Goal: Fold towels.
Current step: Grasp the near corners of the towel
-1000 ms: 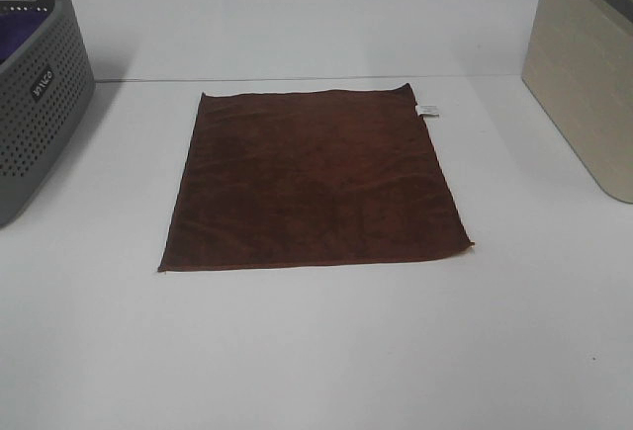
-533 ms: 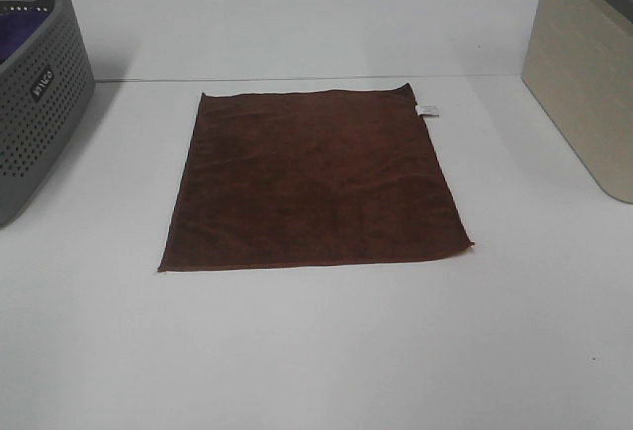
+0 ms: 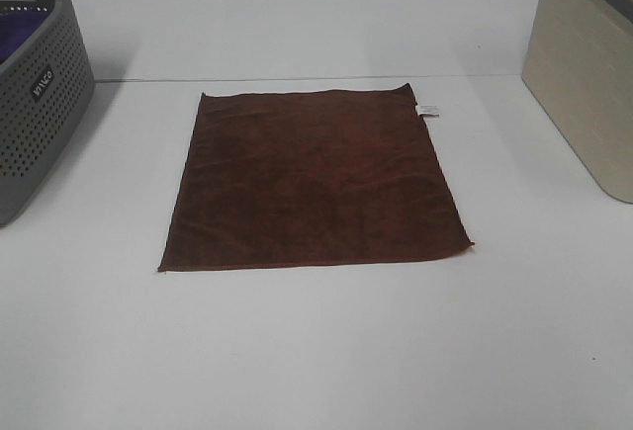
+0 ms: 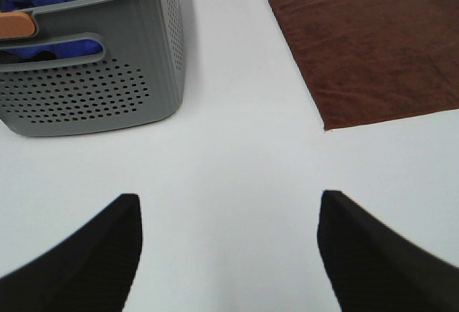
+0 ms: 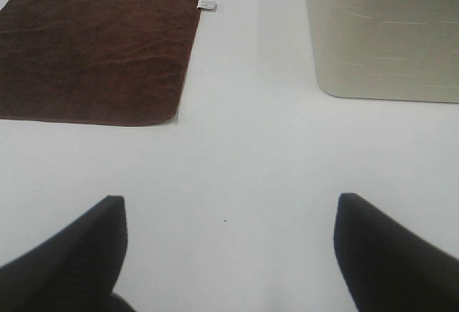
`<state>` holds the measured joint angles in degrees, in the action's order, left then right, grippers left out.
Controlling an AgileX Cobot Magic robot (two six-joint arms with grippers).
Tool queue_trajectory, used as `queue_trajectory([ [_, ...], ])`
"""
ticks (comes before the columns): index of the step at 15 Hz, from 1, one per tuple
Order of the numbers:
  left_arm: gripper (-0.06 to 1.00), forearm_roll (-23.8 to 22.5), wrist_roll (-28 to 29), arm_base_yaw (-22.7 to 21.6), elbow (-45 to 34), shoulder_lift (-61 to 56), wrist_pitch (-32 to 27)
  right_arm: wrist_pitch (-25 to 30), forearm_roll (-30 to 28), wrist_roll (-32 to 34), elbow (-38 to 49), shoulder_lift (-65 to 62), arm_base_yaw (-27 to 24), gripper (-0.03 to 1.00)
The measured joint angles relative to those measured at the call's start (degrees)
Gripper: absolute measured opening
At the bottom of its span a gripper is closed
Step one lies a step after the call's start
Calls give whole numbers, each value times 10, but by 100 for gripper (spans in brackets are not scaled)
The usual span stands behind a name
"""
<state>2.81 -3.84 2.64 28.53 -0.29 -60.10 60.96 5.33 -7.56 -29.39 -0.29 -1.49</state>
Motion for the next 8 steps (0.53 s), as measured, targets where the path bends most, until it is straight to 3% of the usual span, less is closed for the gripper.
queue_trajectory([
  [8,65,0,0,0,0,0,0,0,0,0,0,0,0,77],
])
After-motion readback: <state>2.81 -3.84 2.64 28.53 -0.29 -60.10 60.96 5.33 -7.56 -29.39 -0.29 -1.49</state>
